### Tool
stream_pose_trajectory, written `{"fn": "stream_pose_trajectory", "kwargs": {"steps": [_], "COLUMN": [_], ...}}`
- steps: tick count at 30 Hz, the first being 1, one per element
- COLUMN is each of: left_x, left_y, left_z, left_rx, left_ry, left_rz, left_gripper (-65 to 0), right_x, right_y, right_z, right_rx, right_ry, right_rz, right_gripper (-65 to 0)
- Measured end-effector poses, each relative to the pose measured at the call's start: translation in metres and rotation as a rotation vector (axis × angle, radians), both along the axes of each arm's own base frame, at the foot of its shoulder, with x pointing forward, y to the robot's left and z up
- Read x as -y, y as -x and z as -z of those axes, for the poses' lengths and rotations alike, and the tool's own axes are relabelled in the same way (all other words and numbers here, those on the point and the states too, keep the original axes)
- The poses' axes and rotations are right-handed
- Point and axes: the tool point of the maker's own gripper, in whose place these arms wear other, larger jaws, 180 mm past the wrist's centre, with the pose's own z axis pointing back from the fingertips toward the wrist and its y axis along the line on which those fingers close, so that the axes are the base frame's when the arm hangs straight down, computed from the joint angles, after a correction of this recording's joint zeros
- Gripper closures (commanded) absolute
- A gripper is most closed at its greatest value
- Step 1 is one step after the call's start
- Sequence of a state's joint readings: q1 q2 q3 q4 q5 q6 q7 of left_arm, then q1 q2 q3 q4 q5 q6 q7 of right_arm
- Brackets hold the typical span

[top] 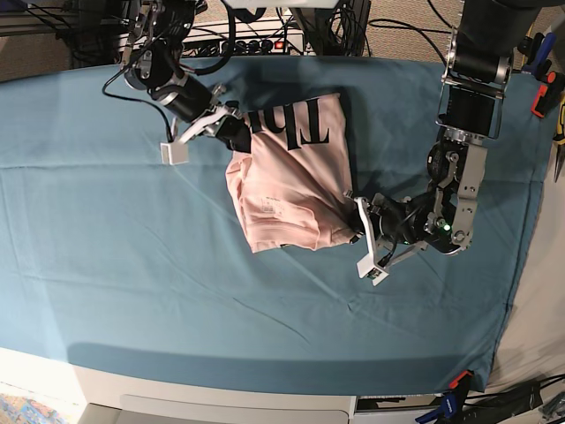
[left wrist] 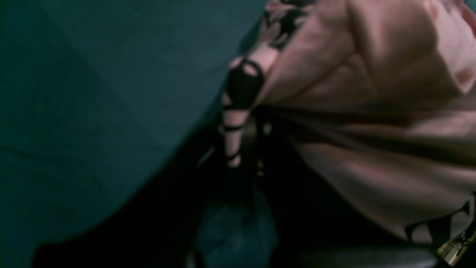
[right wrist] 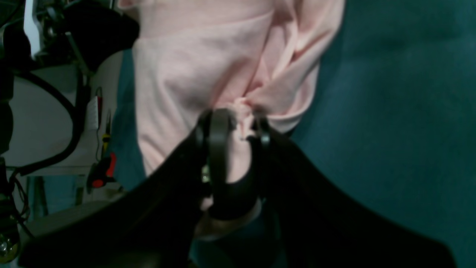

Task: Fold the T-shirt properly
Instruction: 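Tuck and press the shirt edges inward with both grippers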

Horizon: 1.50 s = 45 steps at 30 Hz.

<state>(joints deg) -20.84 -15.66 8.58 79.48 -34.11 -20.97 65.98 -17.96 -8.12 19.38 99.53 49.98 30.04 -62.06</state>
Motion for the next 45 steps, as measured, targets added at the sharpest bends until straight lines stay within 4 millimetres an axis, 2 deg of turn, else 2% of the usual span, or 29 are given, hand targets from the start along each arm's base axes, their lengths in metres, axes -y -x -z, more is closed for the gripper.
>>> {"fn": "stream_pose_trajectory", "kwargs": {"steps": [8, 16, 25, 26, 27, 29, 31, 36, 41, 45], "left_x": [0.005, 0.003, 0.004, 0.004, 0.005, 0.005, 0.004, 0.004, -0.001, -0.012], "left_y": [-0.001, -0.002, -0.001, -0.001, 0.0, 0.0, -0.002, -0.003, -0.008, -0.013], "left_z": [-0.001, -0.001, -0.001, -0.001, -0.001, -0.001, -0.002, -0.003, -0.007, -0.011], "left_rx": [0.007, 0.008, 0.009, 0.007, 0.004, 0.005, 0.011, 0.013, 0.022, 0.032], "left_ry": [0.012, 0.003, 0.003, 0.006, 0.008, 0.009, 0.009, 0.01, -0.007, -0.031], "left_rz": [0.001, -0.004, 0.002, 0.002, 0.006, 0.005, 0.002, 0.0, -0.002, -0.009], "left_gripper": [0.0, 0.0, 0.0, -2.7, -9.1, -21.5, -27.1, -27.1, -27.1, -27.1], "right_x": [-0.006, -0.057, -0.059, -0.061, -0.063, -0.067, -0.07, -0.07, -0.062, -0.049], "right_y": [0.009, 0.023, 0.024, 0.026, 0.028, 0.033, 0.037, 0.035, 0.021, 0.015], "right_z": [0.001, 0.0, 0.001, 0.0, -0.001, -0.002, -0.004, -0.015, -0.056, -0.072], "right_rx": [-0.016, -0.029, -0.023, 0.002, 0.023, 0.044, 0.055, 0.082, 0.232, 0.293], "right_ry": [-0.032, -0.06, -0.046, -0.034, -0.026, -0.015, -0.029, -0.016, 0.116, 0.265], "right_rz": [-0.011, -0.171, -0.187, -0.215, -0.25, -0.3, -0.319, -0.332, -0.35, -0.35], "right_gripper": [0.0, 0.0, 0.0, 0.0, -4.1, -19.2, -30.8, -32.1, -32.0, -32.0]}}
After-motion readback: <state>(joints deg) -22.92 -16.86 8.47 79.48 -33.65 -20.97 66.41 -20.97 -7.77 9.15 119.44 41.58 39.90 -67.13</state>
